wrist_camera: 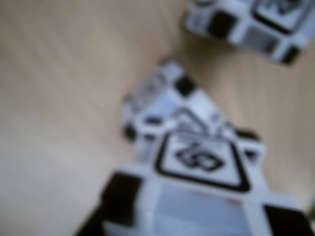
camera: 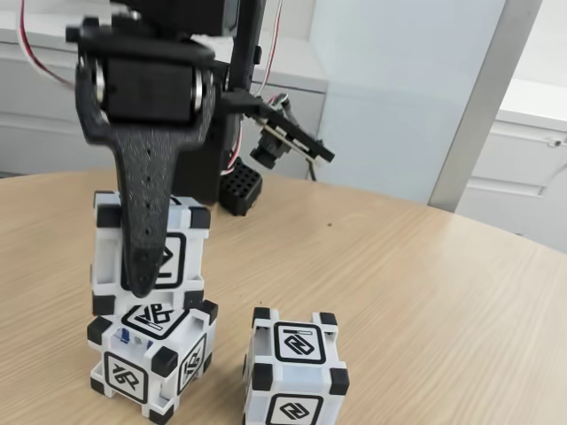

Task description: Stack cubes from left to right.

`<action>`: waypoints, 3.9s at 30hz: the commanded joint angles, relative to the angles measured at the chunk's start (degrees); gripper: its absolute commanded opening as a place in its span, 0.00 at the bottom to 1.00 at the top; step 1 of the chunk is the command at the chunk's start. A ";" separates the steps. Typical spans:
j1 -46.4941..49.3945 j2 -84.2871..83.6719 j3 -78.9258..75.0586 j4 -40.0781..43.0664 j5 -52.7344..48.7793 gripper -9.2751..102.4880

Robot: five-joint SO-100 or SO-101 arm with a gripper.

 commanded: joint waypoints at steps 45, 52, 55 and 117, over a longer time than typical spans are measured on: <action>-0.70 8.35 -3.60 6.24 -5.45 0.39; -5.01 17.58 -4.13 13.62 -7.91 0.38; -9.58 17.58 -4.22 13.54 -4.22 0.37; -29.36 -10.72 -1.41 -13.97 31.46 0.38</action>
